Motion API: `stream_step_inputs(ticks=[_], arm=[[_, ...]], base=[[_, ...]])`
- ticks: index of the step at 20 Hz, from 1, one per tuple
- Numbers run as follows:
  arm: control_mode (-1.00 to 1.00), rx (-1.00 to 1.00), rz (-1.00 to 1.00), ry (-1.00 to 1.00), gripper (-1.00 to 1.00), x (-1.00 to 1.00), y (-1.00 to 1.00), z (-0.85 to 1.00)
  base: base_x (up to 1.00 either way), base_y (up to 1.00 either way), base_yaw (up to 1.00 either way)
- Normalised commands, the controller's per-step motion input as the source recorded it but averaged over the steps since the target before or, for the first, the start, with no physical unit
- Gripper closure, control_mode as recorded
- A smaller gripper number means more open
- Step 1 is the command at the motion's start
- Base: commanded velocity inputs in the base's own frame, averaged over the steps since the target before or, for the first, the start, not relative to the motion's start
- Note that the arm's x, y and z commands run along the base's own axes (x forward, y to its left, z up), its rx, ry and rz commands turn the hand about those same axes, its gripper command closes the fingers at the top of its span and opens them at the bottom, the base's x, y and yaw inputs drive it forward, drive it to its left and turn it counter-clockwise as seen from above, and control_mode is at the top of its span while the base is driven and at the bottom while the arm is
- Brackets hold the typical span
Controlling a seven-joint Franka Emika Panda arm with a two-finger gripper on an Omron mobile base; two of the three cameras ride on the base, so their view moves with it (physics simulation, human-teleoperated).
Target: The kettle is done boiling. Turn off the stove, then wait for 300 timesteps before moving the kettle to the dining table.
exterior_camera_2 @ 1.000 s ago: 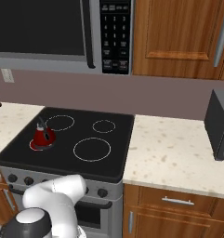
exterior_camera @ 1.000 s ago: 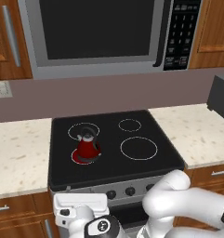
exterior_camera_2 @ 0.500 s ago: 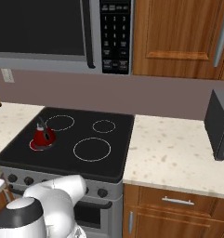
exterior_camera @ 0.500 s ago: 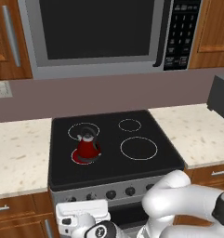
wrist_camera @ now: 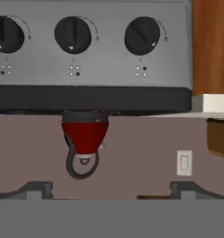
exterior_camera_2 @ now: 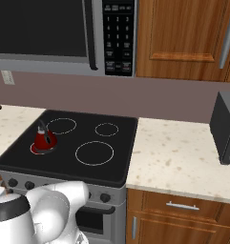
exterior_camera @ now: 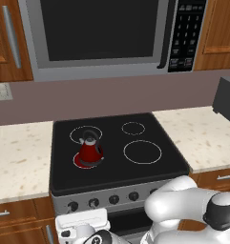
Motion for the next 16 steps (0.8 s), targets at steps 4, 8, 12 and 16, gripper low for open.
stream_step_inputs(ticks=[4,8,12,16], arm=[[-1.0,-0.08,0.0,0.0,-1.0,0.0,0.02,-0.21],[-1.0,-0.09,0.0,0.0,-1.0,0.0,0.0,-0.05],[-1.0,-0.16,0.0,0.06,-1.0,0.0,0.0,0.0],[-1.0,-0.18,0.0,0.08,-1.0,0.0,-0.01,0.0]], base=[[0.0,0.0,0.0],[0.0,0.0,0.0],[0.0,0.0,0.0],[0.0,0.0,0.0]])
